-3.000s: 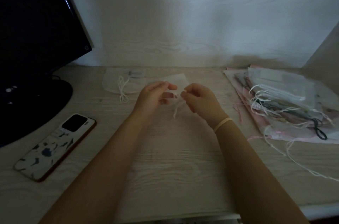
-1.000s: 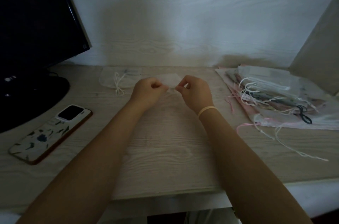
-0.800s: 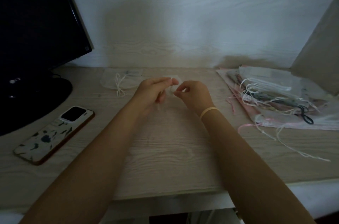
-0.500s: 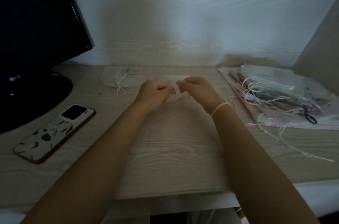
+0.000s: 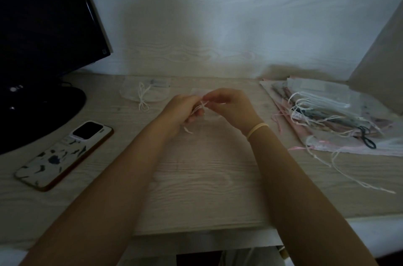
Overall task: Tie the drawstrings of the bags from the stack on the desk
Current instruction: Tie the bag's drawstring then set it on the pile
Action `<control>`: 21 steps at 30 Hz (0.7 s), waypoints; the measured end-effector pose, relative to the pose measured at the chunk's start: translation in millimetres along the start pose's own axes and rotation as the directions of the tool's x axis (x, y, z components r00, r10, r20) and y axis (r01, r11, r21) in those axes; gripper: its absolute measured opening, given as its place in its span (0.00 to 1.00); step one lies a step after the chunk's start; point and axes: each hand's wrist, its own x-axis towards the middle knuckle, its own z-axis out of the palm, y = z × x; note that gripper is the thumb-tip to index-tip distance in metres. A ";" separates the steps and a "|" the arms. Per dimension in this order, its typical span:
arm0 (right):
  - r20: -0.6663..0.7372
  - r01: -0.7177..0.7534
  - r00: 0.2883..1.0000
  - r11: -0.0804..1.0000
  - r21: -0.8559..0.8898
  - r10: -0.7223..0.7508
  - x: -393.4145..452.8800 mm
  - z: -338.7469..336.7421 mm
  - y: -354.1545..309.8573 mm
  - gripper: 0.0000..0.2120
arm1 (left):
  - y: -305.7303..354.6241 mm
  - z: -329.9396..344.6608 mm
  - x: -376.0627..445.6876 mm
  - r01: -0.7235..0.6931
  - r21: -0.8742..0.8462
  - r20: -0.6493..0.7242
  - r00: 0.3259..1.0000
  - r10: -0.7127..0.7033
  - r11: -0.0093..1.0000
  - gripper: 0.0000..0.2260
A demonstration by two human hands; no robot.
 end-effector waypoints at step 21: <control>-0.045 -0.050 0.998 0.989 -0.142 0.044 0.0 3.0 -6.9 0.09 | -11.7 4.4 4.4 -0.278 0.312 -0.139 0.933 0.333 0.909 0.08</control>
